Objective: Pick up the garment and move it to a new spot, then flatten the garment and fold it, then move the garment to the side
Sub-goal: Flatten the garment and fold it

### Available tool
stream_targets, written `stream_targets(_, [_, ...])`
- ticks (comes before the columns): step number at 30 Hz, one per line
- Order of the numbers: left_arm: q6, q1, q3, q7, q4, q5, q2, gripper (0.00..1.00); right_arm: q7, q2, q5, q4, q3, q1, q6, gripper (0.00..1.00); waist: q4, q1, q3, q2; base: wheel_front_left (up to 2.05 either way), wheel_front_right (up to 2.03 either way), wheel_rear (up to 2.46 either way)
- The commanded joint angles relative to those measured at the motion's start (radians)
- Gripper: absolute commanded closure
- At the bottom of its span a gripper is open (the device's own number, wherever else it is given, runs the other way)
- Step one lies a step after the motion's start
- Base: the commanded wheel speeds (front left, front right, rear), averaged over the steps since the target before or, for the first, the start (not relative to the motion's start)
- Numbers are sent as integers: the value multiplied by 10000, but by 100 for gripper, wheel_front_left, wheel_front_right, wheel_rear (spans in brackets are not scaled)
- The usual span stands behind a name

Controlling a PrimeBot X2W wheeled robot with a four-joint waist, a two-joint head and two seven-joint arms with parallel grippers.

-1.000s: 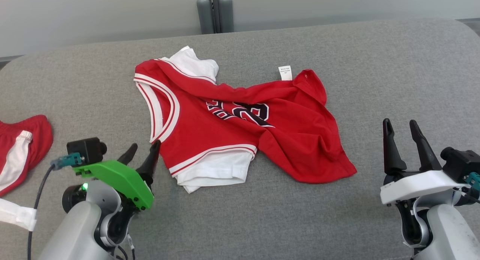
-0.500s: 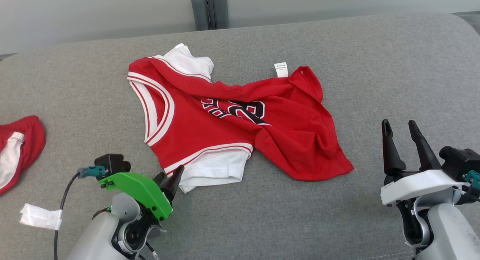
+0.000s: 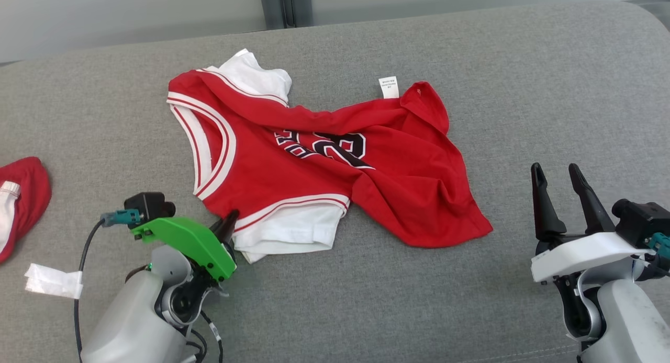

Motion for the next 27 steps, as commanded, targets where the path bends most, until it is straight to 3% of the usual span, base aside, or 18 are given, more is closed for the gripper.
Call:
stream_targets(1, [-77,-289,24,-175,52,132,63,100,-20,-82,-45,-24,-67,-116,1,0,-11,0,81,0,0,0,0])
stream_targets(8, [207,-1133,81,-1083,597,678,83,100,-6,-94,-86,-111,-141,-127,2,0,-6,0,283,0,0,0,0])
stream_targets(14, [131,-1902,66,-1307,1394,806,-160,100,96,-110,-128,-170,-41,-238,2,0,16,0,371,0,0,0,0])
stream_targets(15, [129,-1973,34,-1243,1595,803,-205,71,115,-108,-137,-169,-30,-246,2,0,12,0,369,0,0,0,0])
stream_targets(16, [121,-2075,-8,-1245,1829,853,-232,12,128,-99,-146,-165,-16,-255,2,0,7,0,365,0,0,0,0])
stream_targets(17, [109,-2171,-37,-1317,1974,909,-245,0,128,-92,-147,-163,0,-261,2,0,1,0,357,0,0,0,0])
stream_targets(27, [-81,-1800,-428,-2644,2410,1508,-288,0,103,-17,-150,-75,-103,32,2,0,172,0,60,0,0,0,0])
